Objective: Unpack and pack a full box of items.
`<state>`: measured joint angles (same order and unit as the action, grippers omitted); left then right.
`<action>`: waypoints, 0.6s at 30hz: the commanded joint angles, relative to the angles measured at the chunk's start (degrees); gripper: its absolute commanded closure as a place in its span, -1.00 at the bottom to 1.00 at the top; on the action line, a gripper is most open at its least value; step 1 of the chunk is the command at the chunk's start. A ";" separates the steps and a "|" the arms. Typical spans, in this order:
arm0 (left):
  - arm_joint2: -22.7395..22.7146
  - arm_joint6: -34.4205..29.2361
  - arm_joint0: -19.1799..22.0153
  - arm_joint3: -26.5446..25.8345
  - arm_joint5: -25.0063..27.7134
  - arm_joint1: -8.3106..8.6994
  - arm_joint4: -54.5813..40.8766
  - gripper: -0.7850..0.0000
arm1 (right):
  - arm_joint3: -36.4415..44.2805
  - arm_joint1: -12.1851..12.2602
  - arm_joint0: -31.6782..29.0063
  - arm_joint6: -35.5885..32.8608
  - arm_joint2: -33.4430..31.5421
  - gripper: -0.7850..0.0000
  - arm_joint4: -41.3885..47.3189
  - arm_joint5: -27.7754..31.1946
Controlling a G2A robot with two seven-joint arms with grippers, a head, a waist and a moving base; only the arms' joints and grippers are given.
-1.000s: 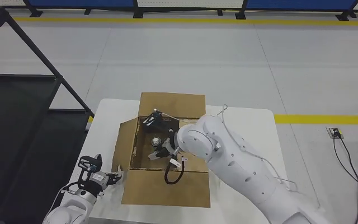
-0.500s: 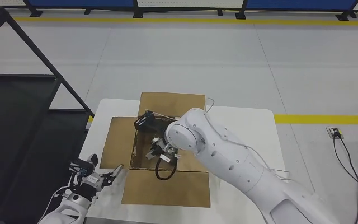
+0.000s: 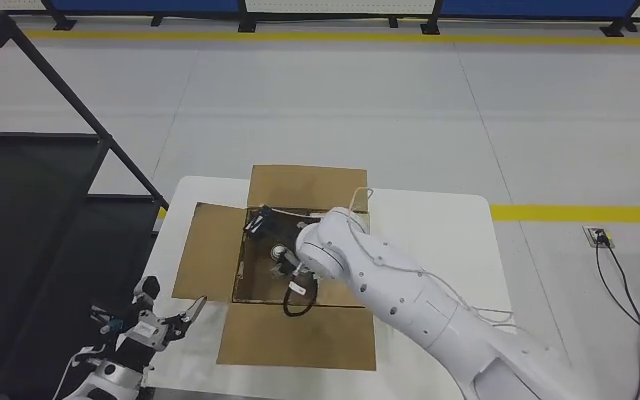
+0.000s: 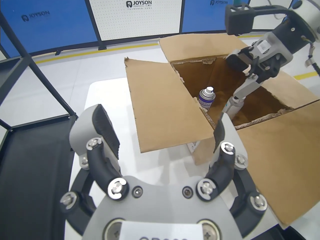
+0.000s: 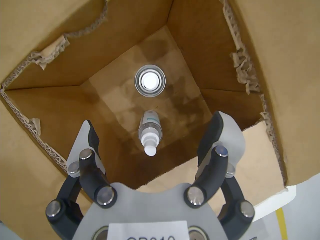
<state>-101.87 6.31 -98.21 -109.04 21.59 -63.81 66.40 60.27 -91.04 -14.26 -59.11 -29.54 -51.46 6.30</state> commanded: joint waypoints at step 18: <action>3.11 -10.63 2.45 -10.49 12.21 0.73 -0.64 -1.00 | 44.16 11.64 -31.92 9.35 -28.67 -1.00 -17.33 2.13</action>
<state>-99.93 -1.78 -97.44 -119.75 33.24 -63.15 66.19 101.66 -79.87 -43.41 -50.24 -56.14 -68.29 7.77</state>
